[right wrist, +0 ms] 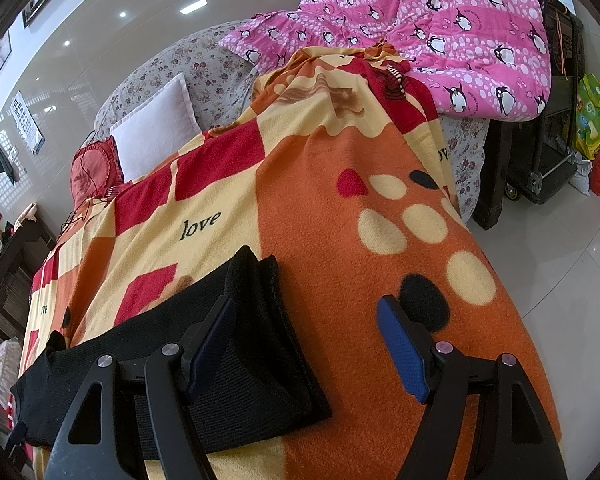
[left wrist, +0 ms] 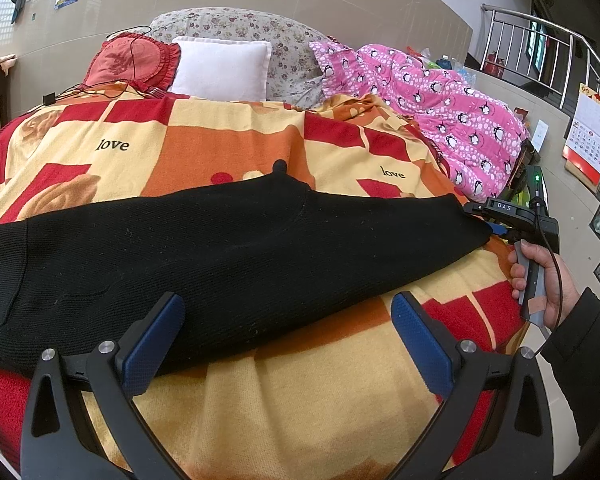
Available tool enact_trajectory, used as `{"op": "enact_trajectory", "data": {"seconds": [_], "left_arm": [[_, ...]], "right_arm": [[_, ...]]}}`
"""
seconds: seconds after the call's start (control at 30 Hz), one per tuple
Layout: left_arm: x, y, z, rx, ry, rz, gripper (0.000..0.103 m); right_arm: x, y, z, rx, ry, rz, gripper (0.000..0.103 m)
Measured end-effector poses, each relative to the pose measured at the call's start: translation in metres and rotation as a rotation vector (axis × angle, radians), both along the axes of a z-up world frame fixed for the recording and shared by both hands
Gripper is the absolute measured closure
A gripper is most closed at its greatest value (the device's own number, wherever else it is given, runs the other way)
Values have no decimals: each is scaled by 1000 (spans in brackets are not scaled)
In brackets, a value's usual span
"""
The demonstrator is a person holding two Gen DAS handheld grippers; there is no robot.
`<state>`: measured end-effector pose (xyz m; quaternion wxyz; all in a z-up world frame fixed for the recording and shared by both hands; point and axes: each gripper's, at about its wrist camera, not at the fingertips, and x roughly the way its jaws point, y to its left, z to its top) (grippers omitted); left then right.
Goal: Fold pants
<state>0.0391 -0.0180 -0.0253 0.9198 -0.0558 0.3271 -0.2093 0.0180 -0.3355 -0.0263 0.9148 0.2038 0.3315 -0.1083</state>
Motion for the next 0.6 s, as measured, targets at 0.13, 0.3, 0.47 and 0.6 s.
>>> {"op": "enact_trajectory", "data": {"seconds": [0.13, 0.3, 0.47, 0.6], "left_arm": [[-1, -1, -1, 0, 0, 1, 0], [0, 0, 0, 1, 0, 0, 0], [0, 0, 0, -1, 2, 0, 0], [0, 0, 0, 0, 2, 1, 0]], "right_arm": [[0, 0, 0, 0, 0, 0, 29], [0, 0, 0, 0, 0, 0, 29], [0, 0, 0, 0, 0, 0, 29], [0, 0, 0, 1, -1, 0, 29]]}}
